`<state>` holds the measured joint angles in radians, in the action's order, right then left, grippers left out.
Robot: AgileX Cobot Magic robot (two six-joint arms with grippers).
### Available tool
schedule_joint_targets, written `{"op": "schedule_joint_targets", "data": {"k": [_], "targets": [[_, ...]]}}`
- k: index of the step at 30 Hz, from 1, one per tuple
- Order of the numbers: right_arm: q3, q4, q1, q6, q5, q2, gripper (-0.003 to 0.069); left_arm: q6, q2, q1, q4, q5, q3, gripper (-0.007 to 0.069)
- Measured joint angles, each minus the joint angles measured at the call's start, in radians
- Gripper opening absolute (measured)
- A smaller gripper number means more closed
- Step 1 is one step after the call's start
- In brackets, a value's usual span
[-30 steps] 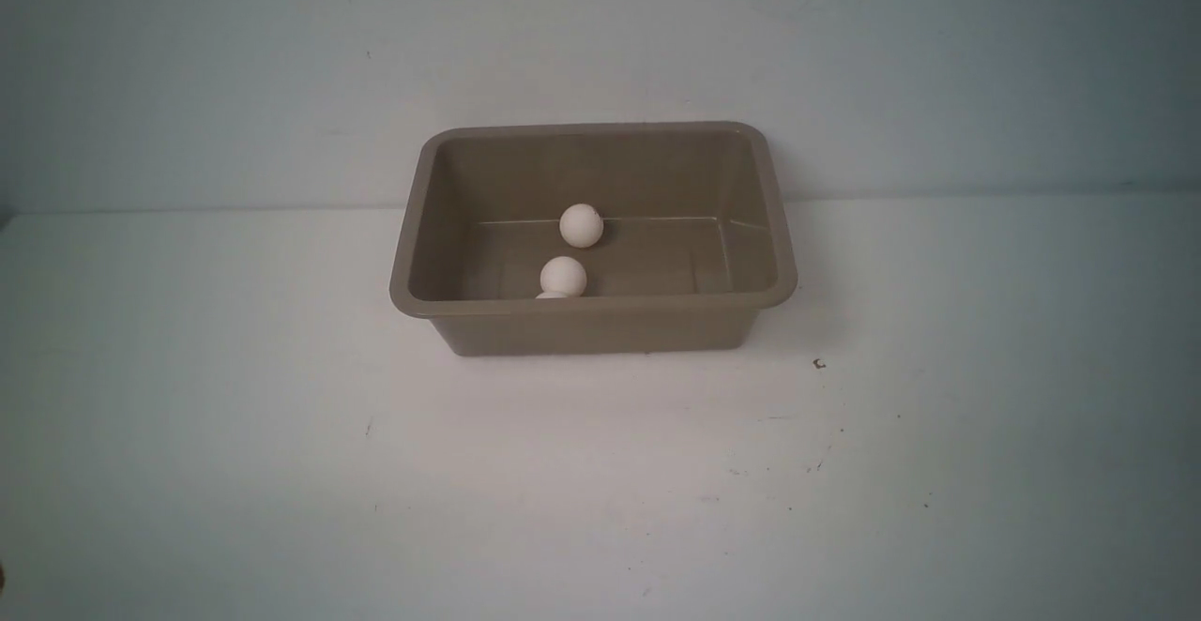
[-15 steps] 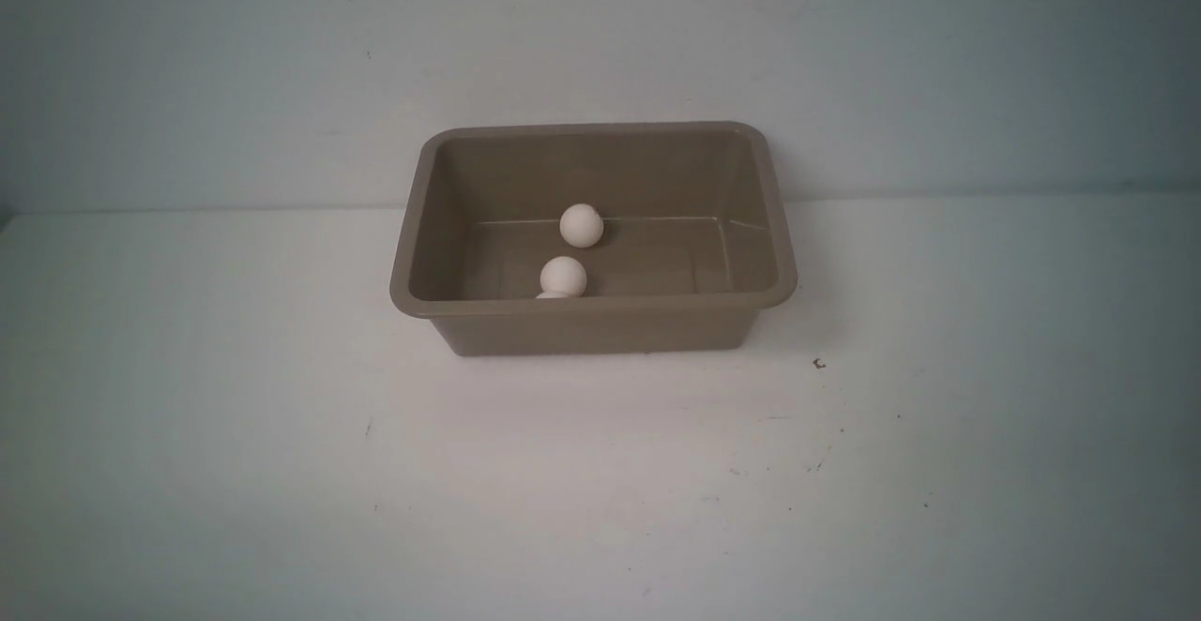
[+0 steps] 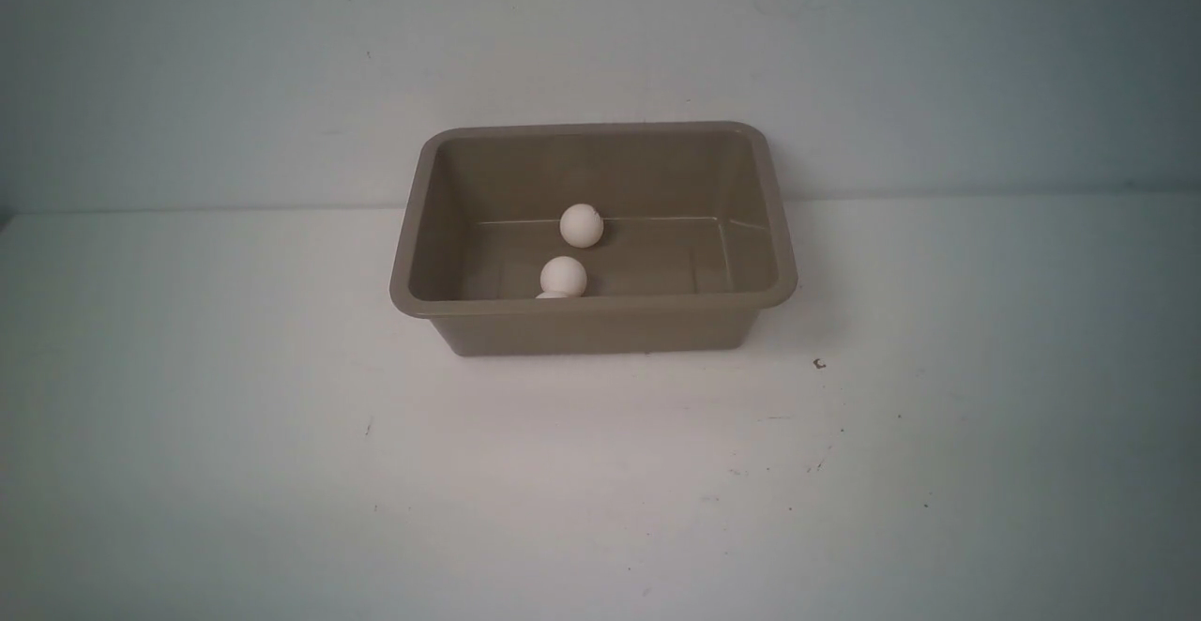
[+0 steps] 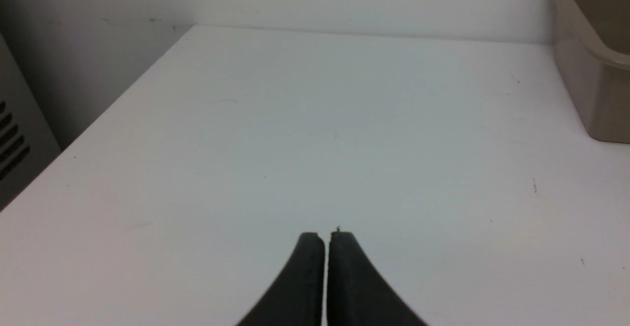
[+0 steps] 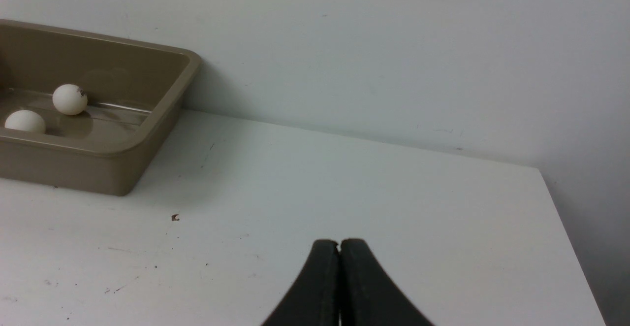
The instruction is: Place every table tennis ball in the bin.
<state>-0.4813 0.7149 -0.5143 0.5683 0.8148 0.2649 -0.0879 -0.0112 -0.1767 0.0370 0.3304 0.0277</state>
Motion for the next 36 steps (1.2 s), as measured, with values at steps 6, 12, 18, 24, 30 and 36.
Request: {"op": "schedule_joint_targets", "data": {"k": [6, 12, 18, 24, 30, 36], "targets": [[0.0, -0.039, 0.027, 0.066, -0.016, 0.0, -0.0016, -0.001, 0.0, 0.0, 0.0, 0.001, 0.0, -0.0004], [0.027, -0.209, 0.28, 0.176, -0.123, 0.0, -0.0016, -0.001, 0.0, -0.001, 0.0, 0.001, 0.0, -0.0004], [0.183, -0.291, 0.476, 0.171, -0.278, -0.019, -0.0016, -0.001, 0.0, -0.001, 0.0, 0.001, 0.0, -0.0004], [0.374, -0.3, 0.58, 0.131, -0.521, -0.093, -0.0016, -0.001, 0.0, -0.001, 0.0, 0.001, 0.0, -0.0004], [0.492, -0.263, 0.593, 0.105, -0.662, -0.127, -0.0016, -0.001, 0.0, -0.001, 0.0, 0.001, 0.0, -0.0004], [0.51, -0.162, 0.593, 0.093, -0.726, -0.131, -0.0016, -0.001, 0.0, -0.001, 0.0, 0.001, 0.0, -0.0004]]}}
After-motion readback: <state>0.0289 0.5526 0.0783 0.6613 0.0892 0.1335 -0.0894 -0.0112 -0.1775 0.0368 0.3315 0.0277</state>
